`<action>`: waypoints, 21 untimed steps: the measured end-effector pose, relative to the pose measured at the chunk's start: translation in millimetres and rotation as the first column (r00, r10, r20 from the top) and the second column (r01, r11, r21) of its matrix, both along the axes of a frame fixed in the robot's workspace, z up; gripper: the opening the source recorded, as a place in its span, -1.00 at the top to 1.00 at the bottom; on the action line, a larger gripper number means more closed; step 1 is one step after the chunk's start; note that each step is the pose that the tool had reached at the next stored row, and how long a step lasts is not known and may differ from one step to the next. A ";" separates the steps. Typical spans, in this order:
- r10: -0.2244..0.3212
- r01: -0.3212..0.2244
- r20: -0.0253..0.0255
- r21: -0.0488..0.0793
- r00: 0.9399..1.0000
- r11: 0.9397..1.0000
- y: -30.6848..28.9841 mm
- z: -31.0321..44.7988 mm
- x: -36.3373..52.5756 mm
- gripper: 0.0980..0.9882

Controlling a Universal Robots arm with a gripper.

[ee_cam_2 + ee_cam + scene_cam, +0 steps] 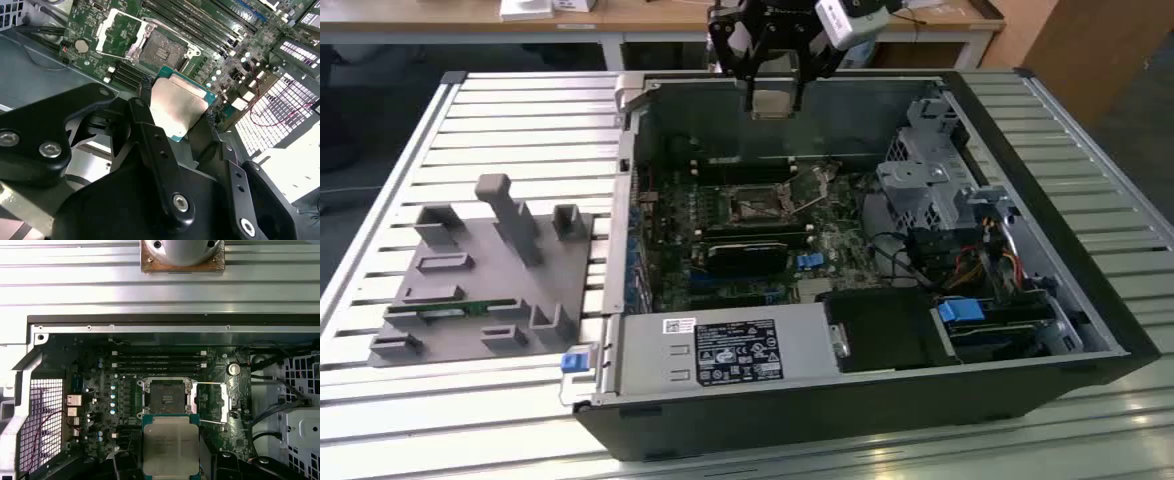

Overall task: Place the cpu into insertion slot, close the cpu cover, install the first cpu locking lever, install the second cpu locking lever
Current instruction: 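Place the cpu into insertion slot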

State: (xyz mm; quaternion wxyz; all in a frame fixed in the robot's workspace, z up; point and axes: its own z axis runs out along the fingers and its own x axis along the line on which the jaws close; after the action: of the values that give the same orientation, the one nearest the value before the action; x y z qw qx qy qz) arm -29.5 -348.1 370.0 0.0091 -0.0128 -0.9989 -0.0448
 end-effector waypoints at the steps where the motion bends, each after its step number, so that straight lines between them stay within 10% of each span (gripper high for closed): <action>1: 0.000 0.000 0.000 0.000 1.000 1.000 0.0 0.0 0.0 0.00; 13: -0.046 0.046 0.000 0.000 0.999 0.999 0.0 -0.1 0.0 0.00; 21: -0.164 0.164 0.000 -0.001 0.986 0.986 0.0 -0.7 0.0 0.00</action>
State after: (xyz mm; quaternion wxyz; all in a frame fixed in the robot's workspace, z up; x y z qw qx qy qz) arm -29.6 -348.1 369.3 0.0054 -0.0949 -0.9944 -0.0451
